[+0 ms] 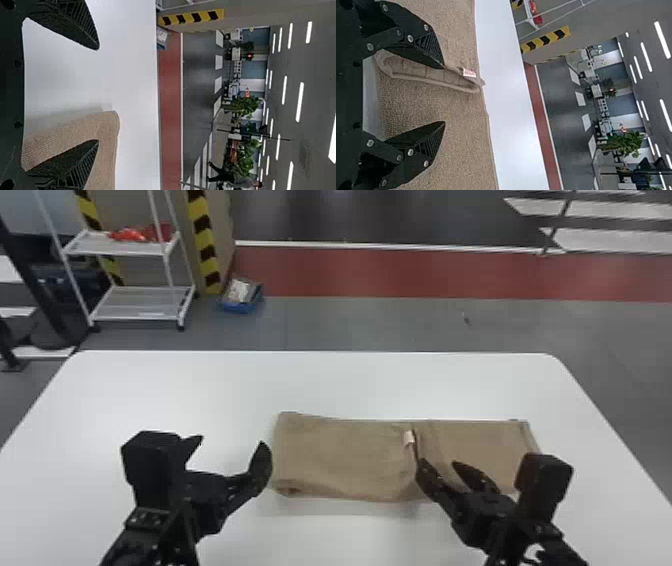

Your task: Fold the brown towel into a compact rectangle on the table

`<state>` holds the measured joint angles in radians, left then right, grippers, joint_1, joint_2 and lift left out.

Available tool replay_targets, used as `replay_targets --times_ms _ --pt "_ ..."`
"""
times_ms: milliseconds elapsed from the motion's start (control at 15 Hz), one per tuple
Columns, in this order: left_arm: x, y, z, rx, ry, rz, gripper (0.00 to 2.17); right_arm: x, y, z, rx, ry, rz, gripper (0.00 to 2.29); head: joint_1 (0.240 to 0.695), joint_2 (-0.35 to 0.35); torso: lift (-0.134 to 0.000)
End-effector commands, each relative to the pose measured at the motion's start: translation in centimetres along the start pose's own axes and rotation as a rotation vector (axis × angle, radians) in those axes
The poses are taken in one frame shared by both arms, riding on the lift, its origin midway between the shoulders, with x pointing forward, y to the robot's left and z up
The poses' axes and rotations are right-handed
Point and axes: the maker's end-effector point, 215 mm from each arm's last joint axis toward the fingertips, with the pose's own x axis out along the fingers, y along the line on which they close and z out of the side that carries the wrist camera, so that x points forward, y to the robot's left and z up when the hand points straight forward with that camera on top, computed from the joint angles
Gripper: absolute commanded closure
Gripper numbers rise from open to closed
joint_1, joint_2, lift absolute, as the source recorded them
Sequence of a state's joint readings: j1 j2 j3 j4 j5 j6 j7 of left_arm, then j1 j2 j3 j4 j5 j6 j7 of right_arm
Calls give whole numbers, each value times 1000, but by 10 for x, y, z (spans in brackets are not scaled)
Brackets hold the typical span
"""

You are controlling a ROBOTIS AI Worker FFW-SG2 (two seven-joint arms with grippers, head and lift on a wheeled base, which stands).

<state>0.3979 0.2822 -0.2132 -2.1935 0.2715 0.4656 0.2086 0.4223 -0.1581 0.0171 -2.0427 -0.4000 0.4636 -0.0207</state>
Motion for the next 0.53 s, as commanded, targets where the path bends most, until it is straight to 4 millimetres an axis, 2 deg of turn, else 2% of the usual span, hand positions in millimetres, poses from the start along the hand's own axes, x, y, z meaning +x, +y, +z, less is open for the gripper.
replay_targets --times_ms 0,467 --pt "2 1 1 1 -2 1 39 10 -2 2 5 13 6 461 695 -56 -125" --pt "4 3 -3 3 5 5 43 20 17 12 21 19 57 461 695 -39 -125"
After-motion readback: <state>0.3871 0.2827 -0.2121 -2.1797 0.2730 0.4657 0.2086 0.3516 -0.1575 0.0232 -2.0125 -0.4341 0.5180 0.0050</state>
